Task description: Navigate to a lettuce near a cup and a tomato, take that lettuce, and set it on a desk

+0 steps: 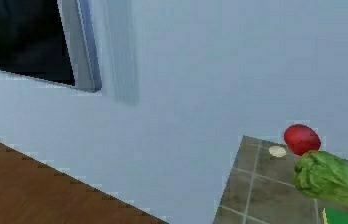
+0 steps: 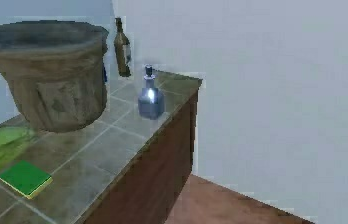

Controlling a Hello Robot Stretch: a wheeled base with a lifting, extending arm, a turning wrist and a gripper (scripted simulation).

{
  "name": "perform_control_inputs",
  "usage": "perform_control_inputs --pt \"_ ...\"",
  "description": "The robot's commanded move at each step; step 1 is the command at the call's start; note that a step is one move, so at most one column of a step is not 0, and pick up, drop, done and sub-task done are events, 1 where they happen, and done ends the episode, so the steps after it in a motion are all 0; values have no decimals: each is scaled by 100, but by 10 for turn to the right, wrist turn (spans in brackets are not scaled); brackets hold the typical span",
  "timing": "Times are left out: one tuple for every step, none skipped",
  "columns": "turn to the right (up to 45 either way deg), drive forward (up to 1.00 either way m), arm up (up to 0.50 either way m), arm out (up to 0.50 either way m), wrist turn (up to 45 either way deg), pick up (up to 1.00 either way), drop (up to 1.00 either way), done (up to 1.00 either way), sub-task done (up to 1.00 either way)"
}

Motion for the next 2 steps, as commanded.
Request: perform_control_inputs --pt "-390 0 0 0 0 0 0 0 0" --pt "0 0 50 0 0 0 0 0 0"
